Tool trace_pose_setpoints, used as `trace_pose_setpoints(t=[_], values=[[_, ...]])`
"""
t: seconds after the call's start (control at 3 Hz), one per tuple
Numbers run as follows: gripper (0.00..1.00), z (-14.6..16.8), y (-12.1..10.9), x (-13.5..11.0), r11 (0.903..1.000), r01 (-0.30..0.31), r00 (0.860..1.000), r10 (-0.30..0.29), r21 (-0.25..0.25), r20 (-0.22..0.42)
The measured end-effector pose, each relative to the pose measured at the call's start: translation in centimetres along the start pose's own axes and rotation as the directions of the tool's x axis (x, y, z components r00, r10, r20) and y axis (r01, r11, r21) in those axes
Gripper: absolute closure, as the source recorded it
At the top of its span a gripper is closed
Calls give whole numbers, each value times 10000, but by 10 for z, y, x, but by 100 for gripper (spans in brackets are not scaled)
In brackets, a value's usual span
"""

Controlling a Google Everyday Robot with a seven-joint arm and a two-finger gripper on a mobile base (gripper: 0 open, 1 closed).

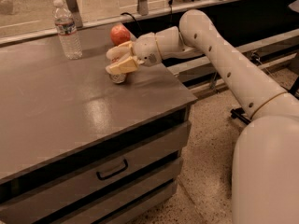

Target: Move coke can near apple

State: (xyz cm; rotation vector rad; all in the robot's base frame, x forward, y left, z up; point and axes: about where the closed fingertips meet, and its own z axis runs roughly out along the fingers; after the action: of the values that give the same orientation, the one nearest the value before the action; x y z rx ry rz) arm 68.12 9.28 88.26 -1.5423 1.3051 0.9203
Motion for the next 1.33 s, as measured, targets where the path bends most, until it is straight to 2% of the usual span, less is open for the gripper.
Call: trace_pose_setpoints(t=[1.33], values=[[100, -1, 0, -2, 10000, 3, 10000, -3, -2, 1]])
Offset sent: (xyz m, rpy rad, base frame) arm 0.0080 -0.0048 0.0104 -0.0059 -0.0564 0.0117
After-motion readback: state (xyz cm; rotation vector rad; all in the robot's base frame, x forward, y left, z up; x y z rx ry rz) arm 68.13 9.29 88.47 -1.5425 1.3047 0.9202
